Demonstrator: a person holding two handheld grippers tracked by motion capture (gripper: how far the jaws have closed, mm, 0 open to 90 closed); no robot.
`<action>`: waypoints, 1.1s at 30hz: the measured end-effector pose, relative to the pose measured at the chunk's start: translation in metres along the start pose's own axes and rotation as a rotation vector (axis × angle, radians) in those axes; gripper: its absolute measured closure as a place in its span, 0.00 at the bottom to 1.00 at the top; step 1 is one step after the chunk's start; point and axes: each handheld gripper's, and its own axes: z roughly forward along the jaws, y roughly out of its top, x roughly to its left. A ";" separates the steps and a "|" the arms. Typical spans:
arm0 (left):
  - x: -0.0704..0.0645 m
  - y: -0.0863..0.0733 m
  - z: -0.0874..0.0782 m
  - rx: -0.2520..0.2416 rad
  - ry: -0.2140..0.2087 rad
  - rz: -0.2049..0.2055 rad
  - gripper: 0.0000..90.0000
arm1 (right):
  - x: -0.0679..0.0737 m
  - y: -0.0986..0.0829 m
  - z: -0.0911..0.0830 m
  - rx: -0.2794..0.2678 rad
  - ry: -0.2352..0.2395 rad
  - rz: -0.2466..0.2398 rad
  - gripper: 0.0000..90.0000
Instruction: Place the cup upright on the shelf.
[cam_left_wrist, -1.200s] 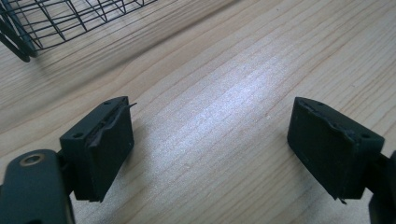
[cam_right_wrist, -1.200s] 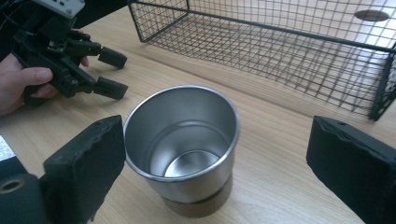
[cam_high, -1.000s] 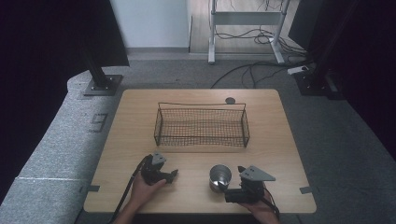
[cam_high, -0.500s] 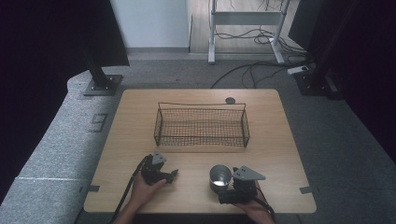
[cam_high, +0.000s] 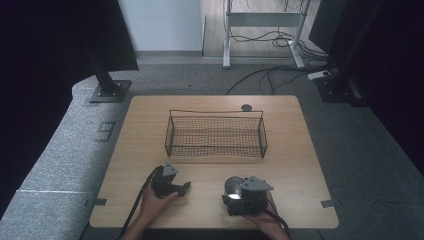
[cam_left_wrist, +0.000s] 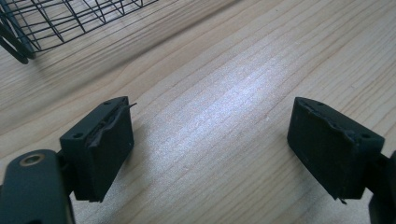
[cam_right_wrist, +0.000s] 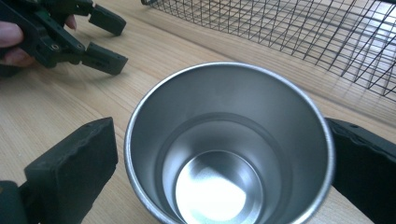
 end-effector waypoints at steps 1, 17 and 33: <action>0.000 0.000 0.000 0.000 0.000 0.000 0.16 | 0.000 0.000 0.001 0.003 -0.001 -0.002 0.00; 0.000 0.000 0.000 -0.001 0.000 0.000 0.16 | 0.001 -0.004 0.007 0.011 -0.023 -0.044 0.16; 0.000 0.000 0.000 0.000 0.000 0.001 0.16 | -0.008 0.006 -0.006 -0.033 0.053 -0.028 0.17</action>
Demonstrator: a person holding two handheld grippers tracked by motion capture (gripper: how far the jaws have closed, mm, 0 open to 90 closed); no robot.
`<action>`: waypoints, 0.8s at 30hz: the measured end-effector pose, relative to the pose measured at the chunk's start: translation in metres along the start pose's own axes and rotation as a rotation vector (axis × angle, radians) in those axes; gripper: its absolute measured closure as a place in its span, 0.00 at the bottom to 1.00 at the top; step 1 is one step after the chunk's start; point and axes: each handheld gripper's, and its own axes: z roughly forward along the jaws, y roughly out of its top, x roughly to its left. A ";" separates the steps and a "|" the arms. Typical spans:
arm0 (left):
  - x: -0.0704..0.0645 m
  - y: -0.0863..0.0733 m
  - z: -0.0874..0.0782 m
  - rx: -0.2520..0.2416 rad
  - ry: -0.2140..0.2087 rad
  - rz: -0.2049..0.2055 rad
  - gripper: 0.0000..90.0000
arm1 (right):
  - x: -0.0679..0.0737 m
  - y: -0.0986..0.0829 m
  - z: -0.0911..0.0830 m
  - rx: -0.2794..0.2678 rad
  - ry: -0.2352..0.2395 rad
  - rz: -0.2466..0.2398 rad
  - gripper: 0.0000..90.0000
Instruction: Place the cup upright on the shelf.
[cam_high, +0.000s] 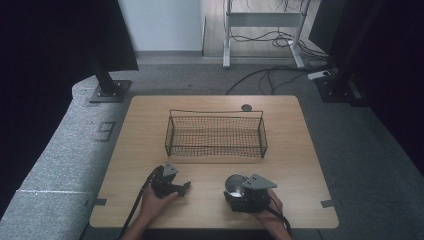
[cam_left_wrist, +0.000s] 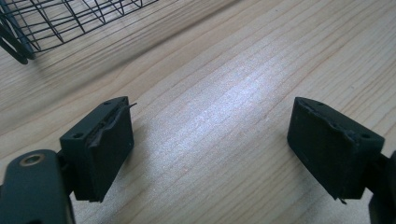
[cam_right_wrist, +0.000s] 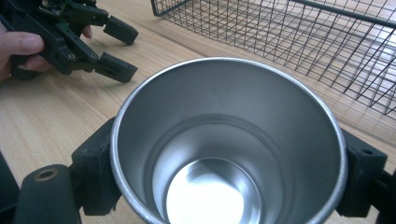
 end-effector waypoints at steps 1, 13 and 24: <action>0.000 0.000 0.000 0.000 -0.001 0.000 0.16 | -0.001 0.000 -0.001 -0.003 0.001 0.001 0.17; 0.000 0.000 0.000 0.000 -0.001 0.000 0.16 | -0.003 0.006 -0.005 -0.016 0.004 0.007 0.18; 0.000 0.000 0.000 -0.001 0.000 0.000 0.16 | -0.004 0.011 -0.009 -0.019 0.012 0.005 0.20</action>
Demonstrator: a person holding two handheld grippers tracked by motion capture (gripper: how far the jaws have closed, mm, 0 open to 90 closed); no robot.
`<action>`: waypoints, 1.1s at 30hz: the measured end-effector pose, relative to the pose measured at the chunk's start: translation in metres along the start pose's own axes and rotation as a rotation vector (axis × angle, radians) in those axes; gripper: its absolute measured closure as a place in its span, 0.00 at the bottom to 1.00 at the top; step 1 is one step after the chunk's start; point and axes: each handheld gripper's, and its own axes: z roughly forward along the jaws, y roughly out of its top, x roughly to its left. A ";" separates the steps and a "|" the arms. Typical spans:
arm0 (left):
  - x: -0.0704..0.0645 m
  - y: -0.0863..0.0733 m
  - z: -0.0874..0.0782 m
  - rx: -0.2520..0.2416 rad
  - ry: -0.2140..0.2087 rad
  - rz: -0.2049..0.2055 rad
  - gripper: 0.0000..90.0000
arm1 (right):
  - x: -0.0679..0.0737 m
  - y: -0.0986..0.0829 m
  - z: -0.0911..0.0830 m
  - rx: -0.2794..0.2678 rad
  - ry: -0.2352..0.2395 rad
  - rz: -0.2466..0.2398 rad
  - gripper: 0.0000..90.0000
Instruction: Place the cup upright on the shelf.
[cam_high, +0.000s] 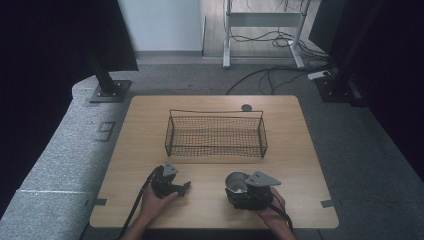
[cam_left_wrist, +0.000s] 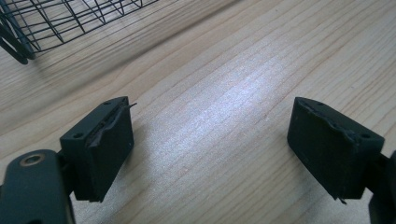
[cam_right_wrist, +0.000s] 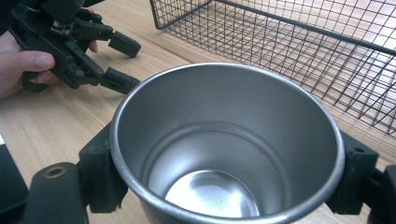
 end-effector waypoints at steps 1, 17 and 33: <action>0.000 0.000 0.000 0.000 0.000 0.000 0.16 | 0.000 0.000 0.000 0.000 0.001 0.000 0.20; 0.000 0.000 0.000 0.000 -0.001 0.000 0.16 | -0.003 0.010 -0.004 -0.034 -0.004 0.000 0.20; 0.000 0.000 0.000 0.001 0.001 0.001 0.16 | -0.007 0.029 -0.006 -0.071 -0.016 -0.020 0.20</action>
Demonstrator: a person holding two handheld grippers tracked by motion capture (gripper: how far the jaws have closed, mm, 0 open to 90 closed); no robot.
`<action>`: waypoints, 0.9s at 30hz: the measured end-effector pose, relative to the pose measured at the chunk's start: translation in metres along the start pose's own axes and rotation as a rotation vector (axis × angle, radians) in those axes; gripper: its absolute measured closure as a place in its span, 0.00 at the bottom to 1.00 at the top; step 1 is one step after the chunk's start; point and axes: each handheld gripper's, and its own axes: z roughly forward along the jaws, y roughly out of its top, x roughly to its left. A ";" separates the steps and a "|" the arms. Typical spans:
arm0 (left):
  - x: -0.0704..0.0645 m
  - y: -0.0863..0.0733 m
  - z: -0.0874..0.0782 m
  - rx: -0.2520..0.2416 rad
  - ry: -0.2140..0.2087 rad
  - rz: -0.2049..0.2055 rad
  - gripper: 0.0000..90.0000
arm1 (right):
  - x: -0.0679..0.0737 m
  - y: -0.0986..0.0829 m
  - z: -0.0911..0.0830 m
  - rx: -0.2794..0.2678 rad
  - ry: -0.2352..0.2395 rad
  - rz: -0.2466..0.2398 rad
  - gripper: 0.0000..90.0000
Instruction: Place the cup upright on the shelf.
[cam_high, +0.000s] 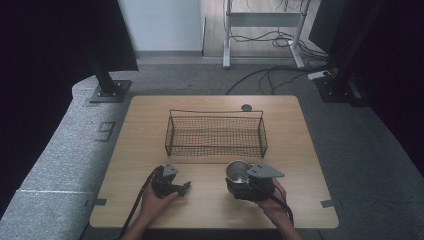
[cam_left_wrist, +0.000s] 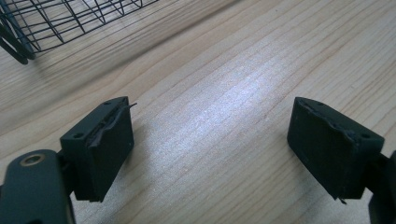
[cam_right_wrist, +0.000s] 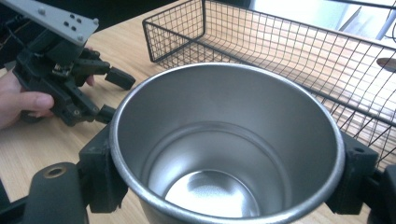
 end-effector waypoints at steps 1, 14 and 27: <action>0.000 0.000 0.000 0.000 0.000 0.000 0.16 | -0.001 0.001 0.000 -0.004 -0.001 0.000 0.20; 0.000 0.000 0.000 0.000 0.001 0.000 0.16 | -0.004 0.011 0.006 -0.012 -0.002 -0.006 0.20; 0.000 0.000 0.000 0.000 0.001 -0.002 0.16 | -0.014 0.021 0.014 -0.015 -0.014 0.018 0.20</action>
